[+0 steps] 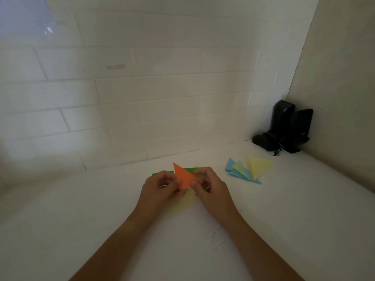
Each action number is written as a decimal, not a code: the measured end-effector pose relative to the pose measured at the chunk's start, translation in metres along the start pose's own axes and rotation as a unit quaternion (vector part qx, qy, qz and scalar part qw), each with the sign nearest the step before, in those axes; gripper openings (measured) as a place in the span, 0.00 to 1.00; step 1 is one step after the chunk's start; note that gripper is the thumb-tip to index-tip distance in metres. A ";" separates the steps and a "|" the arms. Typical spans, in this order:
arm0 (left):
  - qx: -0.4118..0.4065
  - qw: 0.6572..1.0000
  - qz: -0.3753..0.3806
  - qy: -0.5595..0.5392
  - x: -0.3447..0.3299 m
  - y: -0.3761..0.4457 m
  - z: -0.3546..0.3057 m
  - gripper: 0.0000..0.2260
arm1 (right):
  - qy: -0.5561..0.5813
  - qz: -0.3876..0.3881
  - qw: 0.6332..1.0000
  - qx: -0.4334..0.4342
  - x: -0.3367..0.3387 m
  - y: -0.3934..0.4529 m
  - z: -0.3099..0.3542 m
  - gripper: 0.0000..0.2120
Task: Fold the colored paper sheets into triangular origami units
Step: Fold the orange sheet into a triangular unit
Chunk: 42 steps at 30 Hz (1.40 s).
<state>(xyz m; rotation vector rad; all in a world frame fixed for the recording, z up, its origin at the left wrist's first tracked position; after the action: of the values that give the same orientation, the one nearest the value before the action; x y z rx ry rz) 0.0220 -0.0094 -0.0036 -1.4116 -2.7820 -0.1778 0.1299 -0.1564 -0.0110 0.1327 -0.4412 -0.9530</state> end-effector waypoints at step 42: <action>-0.017 0.998 0.014 0.059 0.000 0.001 0.001 0.04 | -0.027 0.009 1.000 -0.002 -0.001 0.000 -0.002 0.06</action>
<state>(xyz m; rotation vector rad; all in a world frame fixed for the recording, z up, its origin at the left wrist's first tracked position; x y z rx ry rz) 0.0231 -0.0082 -0.0049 -1.3975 -2.6766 -0.2994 0.1300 -0.1553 -0.0130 0.0994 -0.4895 -0.9404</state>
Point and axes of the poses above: each hand's wrist, its own y-axis towards the middle knuckle, its own x-axis out of the back of the hand, z = x × y, the point moved 3 cm from there along y, towards the middle knuckle
